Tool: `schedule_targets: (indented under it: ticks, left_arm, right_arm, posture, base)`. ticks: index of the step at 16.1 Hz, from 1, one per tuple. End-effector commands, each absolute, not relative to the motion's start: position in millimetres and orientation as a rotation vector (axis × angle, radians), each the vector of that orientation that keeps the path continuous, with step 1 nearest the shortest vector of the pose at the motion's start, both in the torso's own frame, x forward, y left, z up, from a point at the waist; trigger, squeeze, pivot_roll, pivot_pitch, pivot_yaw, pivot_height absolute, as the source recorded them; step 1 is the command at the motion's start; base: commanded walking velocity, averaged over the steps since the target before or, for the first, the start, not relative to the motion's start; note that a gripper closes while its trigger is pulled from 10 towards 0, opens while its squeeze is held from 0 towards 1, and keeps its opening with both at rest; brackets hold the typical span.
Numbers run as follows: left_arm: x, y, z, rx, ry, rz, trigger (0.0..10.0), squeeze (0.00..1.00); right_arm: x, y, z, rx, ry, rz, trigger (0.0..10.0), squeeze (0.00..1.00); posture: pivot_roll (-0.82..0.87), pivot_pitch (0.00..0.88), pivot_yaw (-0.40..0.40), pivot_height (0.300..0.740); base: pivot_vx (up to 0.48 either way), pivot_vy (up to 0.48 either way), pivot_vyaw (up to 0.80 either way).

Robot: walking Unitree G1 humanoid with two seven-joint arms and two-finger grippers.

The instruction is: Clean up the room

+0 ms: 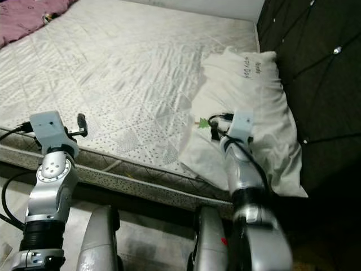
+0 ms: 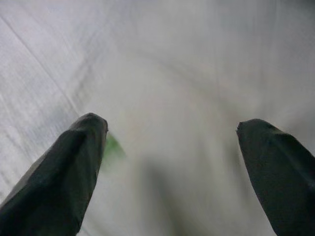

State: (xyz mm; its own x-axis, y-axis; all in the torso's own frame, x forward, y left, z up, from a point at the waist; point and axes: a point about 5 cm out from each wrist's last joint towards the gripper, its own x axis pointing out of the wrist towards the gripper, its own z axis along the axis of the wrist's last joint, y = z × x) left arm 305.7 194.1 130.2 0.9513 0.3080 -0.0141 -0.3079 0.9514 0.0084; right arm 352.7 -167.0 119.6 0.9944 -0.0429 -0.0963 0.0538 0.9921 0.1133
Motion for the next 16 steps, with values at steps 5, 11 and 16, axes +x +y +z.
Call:
schedule_targets:
  ticks: [5, 11, 16]
  left_arm:
    - [300, 179, 135, 0.001, -0.037, 0.28, 10.0, 0.0]
    - [299, 165, 131, -0.007, -0.013, 0.226, 10.0, 0.0]
    - [294, 162, 127, -0.016, 0.003, 0.229, 10.0, 0.0]
  right_arm:
    - [329, -127, 174, 0.067, -0.228, 0.132, 10.0, 1.0]
    - [318, -107, 177, 0.071, -0.245, 0.224, 10.0, 0.0]
    - [320, -108, 180, 0.054, -0.232, 0.231, 10.0, 0.0]
  posture:
    - [0.04, 0.0, -0.068, 0.553]
    - [0.04, 0.0, -0.05, 0.582]
    - [0.03, 0.0, -0.066, 0.622]
  base:
    - [0.0, 0.0, 0.0]
    - [0.0, 0.0, 0.0]
    - [0.0, 0.0, 0.0]
